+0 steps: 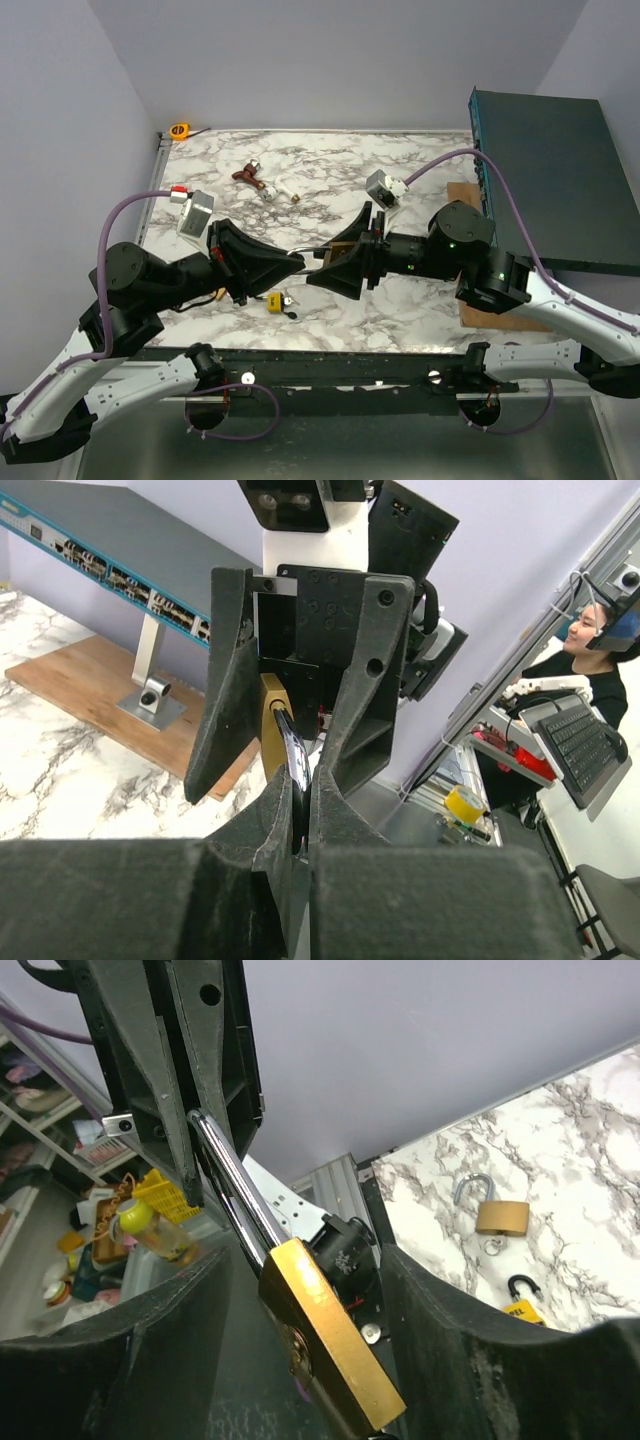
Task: Lock with the key
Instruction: Lock the lock.
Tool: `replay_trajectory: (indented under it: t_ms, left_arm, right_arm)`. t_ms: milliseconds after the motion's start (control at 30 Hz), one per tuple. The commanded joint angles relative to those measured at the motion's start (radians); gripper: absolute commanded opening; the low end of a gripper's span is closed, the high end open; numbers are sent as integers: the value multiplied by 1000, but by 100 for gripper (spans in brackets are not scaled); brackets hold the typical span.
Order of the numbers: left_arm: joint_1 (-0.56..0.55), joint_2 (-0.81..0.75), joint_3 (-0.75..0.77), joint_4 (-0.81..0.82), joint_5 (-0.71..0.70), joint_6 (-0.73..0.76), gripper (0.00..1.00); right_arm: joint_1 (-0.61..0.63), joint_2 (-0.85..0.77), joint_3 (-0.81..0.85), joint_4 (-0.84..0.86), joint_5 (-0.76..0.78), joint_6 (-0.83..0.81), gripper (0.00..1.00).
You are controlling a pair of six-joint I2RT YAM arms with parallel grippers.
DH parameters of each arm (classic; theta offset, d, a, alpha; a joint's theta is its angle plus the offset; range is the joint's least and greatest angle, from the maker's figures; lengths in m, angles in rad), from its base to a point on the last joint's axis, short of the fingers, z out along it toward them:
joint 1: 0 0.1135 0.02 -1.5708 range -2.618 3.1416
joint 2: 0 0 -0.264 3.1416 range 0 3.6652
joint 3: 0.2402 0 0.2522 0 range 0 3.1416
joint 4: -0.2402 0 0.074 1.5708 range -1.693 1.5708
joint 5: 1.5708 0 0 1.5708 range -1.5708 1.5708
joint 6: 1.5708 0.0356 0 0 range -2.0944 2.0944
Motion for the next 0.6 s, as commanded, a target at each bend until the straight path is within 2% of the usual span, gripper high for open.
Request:
replay_trajectory:
  t_ms: [0,367,567]
  left_arm:
    - [-14,21,12,16,31,-7,0]
    - [-13,-15,23,31,-7,-5,0]
    - [-14,-28,54,22,-13,0,0]
  right_arm:
    - [16,2,-7,12,18,-19,67]
    - [16,-69,2,-45,67,-69,87]
    - [16,-109,4,-111,101,-113,90]
